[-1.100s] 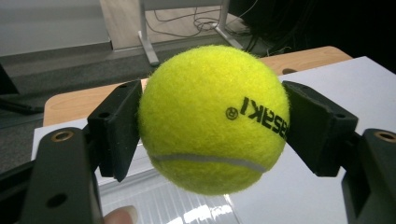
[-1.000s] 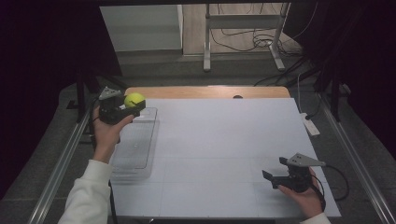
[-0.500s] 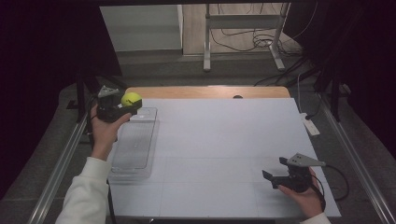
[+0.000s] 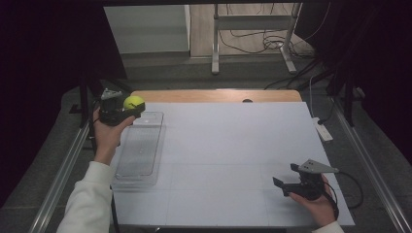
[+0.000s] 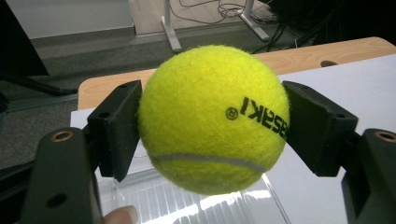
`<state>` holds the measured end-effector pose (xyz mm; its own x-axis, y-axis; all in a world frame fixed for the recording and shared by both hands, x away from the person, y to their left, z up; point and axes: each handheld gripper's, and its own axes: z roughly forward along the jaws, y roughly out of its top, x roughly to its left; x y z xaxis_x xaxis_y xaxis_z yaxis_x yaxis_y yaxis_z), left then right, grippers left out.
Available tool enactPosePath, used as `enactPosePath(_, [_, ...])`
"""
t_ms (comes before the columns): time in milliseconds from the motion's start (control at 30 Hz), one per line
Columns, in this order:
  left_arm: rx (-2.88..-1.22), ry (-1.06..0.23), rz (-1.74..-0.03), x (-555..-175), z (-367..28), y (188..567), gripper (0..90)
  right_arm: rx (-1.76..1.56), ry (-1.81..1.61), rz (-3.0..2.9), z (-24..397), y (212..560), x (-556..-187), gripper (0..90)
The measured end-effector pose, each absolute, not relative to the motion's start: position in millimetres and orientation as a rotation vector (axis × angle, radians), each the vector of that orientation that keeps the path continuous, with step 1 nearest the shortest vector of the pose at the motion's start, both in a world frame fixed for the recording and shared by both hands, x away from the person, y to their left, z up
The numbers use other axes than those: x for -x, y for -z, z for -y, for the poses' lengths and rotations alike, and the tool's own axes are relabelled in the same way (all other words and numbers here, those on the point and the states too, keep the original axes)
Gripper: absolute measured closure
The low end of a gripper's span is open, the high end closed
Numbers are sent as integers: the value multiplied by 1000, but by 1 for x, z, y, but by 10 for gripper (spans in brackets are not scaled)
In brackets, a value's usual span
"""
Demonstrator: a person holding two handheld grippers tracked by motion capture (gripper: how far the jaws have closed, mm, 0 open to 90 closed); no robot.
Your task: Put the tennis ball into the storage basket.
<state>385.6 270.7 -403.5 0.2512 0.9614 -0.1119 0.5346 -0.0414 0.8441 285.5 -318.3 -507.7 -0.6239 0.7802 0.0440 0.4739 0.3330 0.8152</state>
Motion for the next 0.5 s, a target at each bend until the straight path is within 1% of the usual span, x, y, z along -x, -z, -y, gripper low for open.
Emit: enactPosePath(500, [-1700,-651,-1430,-394,-275,408,263,-1110,-1195,-2248,318,508,-286,98])
